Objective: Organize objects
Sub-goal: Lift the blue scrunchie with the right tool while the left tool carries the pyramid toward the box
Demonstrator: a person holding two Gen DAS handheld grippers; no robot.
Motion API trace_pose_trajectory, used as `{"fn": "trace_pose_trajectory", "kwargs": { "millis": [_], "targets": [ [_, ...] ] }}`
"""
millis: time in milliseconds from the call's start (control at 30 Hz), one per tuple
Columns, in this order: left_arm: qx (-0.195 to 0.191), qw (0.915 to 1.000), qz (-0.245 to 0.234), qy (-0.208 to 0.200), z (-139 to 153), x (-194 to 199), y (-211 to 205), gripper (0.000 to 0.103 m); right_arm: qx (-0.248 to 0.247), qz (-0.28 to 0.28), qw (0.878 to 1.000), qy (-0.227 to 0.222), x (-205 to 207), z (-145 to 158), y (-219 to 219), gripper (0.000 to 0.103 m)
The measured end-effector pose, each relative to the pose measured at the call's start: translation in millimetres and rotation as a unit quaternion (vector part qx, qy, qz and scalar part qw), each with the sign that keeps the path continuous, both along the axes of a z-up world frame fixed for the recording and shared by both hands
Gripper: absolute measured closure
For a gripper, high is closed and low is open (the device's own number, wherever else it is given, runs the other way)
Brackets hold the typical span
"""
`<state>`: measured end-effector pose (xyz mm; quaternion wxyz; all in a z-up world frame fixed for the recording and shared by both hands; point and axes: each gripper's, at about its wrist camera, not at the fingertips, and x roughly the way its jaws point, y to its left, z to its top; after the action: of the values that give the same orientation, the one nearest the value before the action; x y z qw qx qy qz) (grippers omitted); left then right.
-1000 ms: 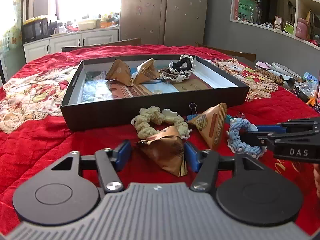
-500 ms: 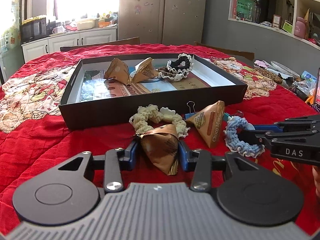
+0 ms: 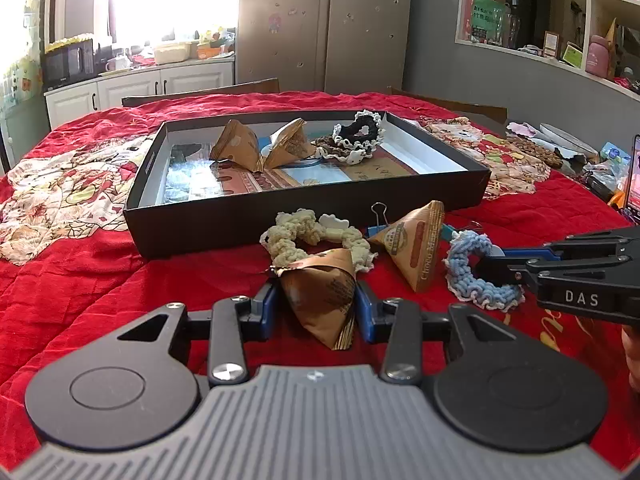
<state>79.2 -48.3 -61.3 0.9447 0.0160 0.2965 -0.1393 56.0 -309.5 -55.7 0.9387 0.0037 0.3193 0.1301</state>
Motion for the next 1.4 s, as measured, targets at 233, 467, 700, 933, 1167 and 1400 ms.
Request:
{"fn": "trace_pose_trajectory", "kwargs": {
  "millis": [233,467,700,933,1167,1400],
  "targets": [
    [0.004,1.0000,-0.004,-0.008,3,-6,-1,0.060,0.001,0.001,1.000,-0.002,-2,3,0,0.090],
    [0.001,0.9997,-0.011,-0.022,13,-12,-2,0.060,-0.002,0.004,1.000,-0.023,-9,16,0,0.090],
    [-0.005,0.9992,-0.017,-0.035,23,-18,-2,0.060,-0.007,0.004,0.999,-0.046,-14,32,0,0.090],
    [-0.008,0.9987,-0.021,-0.045,31,-21,-2,0.060,-0.008,0.008,0.998,-0.064,-20,44,1,0.090],
    [-0.012,0.9980,-0.024,-0.057,38,-25,-1,0.060,-0.010,0.013,0.997,-0.080,-26,55,2,0.090],
    [-0.016,0.9972,-0.024,-0.068,47,-29,0,0.060,-0.014,0.020,0.995,-0.098,-31,66,6,0.090]
  ]
}}
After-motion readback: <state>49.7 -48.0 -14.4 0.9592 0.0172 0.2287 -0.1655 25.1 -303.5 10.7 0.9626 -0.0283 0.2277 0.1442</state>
